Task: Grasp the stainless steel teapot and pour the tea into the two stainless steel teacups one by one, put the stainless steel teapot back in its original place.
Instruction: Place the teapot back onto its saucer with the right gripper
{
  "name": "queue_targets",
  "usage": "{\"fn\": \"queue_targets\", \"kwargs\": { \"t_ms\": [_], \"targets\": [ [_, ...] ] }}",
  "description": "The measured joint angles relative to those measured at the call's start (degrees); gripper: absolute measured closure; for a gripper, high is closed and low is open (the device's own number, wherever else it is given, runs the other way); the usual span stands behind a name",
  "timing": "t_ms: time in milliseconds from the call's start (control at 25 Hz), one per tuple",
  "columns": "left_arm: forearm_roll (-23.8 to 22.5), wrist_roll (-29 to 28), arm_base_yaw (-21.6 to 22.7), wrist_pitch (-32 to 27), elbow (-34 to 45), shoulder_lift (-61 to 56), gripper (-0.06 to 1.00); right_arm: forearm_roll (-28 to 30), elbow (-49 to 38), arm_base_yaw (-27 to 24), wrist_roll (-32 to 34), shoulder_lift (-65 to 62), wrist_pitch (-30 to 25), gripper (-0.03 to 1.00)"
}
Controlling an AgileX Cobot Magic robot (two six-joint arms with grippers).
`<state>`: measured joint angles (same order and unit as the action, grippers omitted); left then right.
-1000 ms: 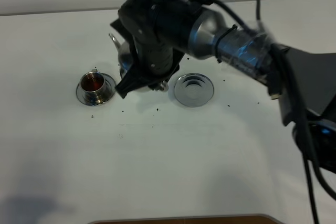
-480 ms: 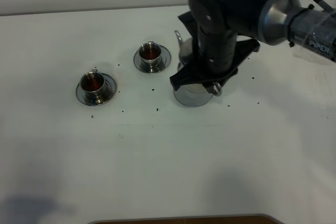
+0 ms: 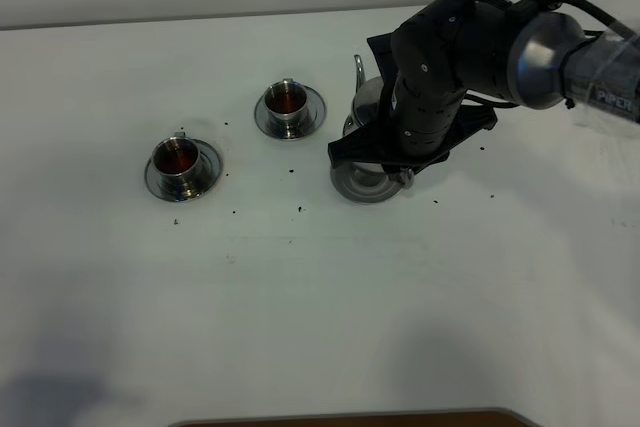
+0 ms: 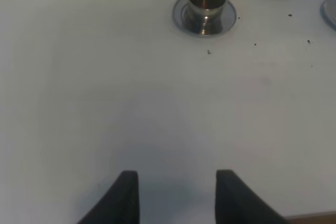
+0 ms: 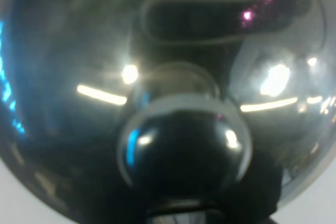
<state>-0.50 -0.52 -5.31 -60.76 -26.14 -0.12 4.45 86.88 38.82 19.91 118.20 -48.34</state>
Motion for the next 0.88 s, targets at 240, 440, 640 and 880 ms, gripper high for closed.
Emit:
{"fn": "queue_targets", "kwargs": {
  "t_ms": [240,440,640,880],
  "targets": [
    [0.0,0.0,0.0,0.0,0.0,0.0,0.55,-1.0,-0.1,0.0,0.0,2.9,0.6,0.78],
    [0.0,0.0,0.0,0.0,0.0,0.0,0.55,-1.0,-0.1,0.0,0.0,2.9,0.6,0.78],
    [0.0,0.0,0.0,0.0,0.0,0.0,0.55,-1.0,-0.1,0.0,0.0,2.9,1.0,0.78],
    [0.0,0.0,0.0,0.0,0.0,0.0,0.55,-1.1,-0.1,0.4,0.0,2.9,1.4,0.78]
  ]
}}
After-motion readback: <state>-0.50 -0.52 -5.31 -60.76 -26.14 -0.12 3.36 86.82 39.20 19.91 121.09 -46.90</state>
